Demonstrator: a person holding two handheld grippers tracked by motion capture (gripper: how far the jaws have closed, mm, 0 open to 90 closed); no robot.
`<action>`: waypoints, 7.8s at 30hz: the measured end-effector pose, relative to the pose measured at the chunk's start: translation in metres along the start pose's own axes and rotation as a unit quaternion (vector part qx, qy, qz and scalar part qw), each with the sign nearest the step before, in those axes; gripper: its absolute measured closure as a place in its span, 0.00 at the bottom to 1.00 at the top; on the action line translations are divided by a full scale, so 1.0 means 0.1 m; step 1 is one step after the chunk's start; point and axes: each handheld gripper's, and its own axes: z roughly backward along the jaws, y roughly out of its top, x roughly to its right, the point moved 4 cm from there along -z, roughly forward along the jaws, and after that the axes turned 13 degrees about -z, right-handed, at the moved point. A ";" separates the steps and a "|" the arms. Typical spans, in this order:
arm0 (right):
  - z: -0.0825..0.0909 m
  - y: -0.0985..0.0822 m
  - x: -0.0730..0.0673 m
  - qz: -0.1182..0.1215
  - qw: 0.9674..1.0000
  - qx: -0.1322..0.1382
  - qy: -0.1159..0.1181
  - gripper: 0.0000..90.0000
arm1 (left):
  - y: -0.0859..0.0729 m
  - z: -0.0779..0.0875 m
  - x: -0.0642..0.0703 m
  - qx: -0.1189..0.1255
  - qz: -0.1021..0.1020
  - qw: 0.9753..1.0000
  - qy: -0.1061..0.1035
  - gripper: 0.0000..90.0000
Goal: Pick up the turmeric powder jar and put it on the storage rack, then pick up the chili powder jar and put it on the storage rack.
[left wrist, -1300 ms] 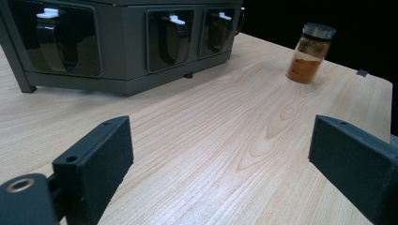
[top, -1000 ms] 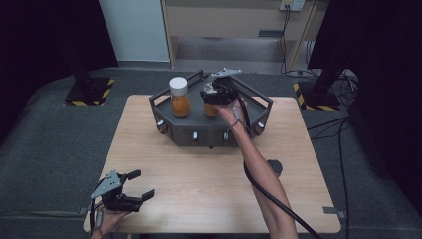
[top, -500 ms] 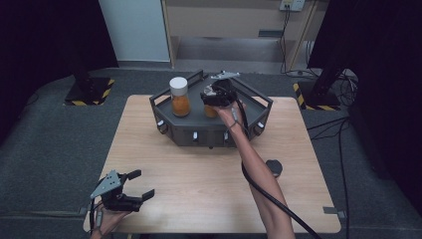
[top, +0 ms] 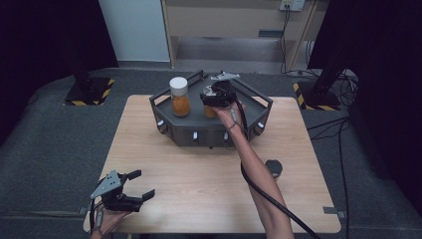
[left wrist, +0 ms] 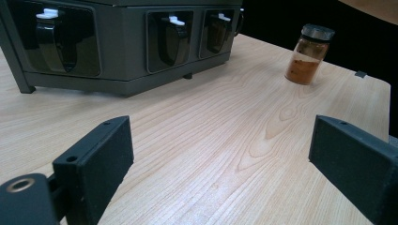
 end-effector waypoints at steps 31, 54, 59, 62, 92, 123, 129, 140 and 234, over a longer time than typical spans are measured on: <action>0.93 0.12 0.07 0.031 0.998 0.033 0.043 0.12 | 0.01 -0.01 0.01 -0.004 -0.001 1.000 0.002 0.06; 1.88 -0.47 0.23 0.046 0.992 0.049 0.103 0.12 | 0.01 0.00 0.01 -0.005 -0.002 1.000 0.003 0.06; 2.07 -0.68 0.31 0.044 0.992 0.053 0.106 0.12 | 0.01 0.00 0.02 -0.005 -0.001 1.000 0.003 0.06; 2.20 -0.82 0.35 0.045 0.992 0.054 0.104 0.12 | 0.02 0.00 0.02 -0.005 -0.001 1.000 0.003 0.06; 2.76 -2.08 0.74 -0.007 0.998 0.051 0.046 0.10 | 0.02 -0.01 0.02 -0.009 -0.005 1.000 0.001 0.06; 2.80 -2.57 0.81 -0.017 0.999 0.043 0.020 0.10 | 0.02 -0.01 0.04 -0.003 -0.005 1.000 0.006 0.04; 2.79 -2.58 0.82 -0.022 0.999 0.041 0.020 0.09 | 0.02 -0.01 0.03 -0.002 -0.006 1.000 0.005 0.03; 2.78 -2.58 0.83 -0.022 0.999 0.037 0.018 0.10 | 0.03 -0.01 0.04 -0.004 -0.008 1.000 0.004 0.03; 2.05 -2.08 0.88 -0.012 0.999 -0.036 -0.001 0.38 | 0.03 -0.02 0.03 -0.007 -0.007 1.000 0.000 0.03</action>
